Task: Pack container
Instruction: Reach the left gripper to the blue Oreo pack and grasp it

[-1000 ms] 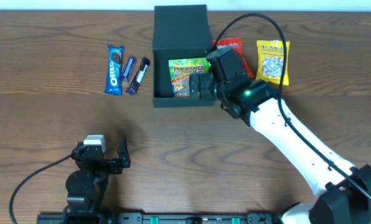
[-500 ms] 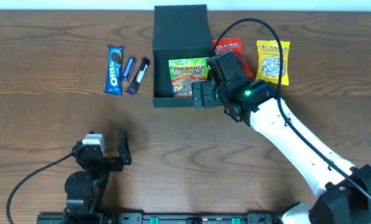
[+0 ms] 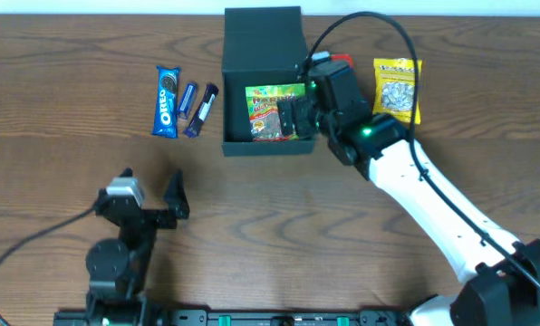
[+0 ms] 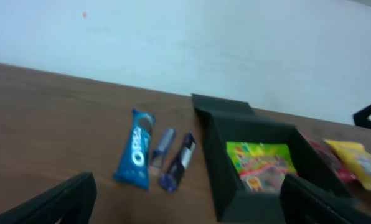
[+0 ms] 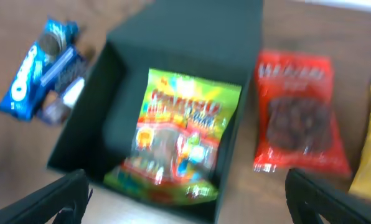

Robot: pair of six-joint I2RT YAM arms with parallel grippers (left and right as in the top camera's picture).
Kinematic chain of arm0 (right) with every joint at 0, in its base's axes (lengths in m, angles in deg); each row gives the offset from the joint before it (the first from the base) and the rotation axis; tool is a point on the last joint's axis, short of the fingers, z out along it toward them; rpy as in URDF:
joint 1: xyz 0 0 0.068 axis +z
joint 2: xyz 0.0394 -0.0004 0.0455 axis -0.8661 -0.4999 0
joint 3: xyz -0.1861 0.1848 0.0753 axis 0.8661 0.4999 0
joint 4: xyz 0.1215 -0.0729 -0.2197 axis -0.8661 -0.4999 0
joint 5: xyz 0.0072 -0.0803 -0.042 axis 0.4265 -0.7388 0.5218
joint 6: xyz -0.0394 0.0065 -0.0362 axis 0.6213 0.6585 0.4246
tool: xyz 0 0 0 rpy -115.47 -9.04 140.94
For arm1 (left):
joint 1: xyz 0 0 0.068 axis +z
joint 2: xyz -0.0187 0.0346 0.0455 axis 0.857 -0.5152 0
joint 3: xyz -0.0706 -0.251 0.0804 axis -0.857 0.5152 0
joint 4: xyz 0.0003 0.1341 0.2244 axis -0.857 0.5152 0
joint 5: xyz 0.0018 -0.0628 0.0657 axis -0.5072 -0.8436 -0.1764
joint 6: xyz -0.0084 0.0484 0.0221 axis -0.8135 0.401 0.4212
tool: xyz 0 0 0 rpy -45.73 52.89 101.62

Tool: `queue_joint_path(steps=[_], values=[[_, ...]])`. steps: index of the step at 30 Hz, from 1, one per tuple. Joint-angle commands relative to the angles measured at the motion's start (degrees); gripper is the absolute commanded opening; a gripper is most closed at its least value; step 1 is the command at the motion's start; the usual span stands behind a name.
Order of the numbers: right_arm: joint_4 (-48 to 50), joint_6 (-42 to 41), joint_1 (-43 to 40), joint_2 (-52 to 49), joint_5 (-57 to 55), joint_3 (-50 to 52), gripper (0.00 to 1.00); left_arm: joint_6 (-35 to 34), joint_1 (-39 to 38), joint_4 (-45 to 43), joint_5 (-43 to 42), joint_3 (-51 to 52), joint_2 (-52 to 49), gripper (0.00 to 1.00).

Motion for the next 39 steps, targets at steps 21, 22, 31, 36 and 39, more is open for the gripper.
queue_joint_path(steps=[21, 22, 31, 36, 39], values=[[4.3, 2.5, -7.8, 0.7, -0.6, -0.3, 0.99, 9.0, 0.3, 26.3, 13.1, -69.1, -75.9, 0.95], [4.3, 2.5, -7.8, 0.7, -0.6, -0.3, 0.99, 9.0, 0.5, 26.5, 13.4, -71.4, -78.4, 0.95], [3.3, 2.5, -7.8, 0.7, -0.6, -0.3, 0.99, 8.5, 3.8, 28.4, 9.2, -79.4, -93.2, 0.95], [3.3, 2.5, -7.8, 0.7, -0.6, -0.3, 0.99, 8.5, 3.8, 30.0, 9.2, -79.4, -99.3, 0.95], [3.3, 2.5, -7.8, 0.7, -0.6, -0.3, 0.99, 8.5, 3.8, 29.9, 8.2, -79.4, -102.4, 0.95]])
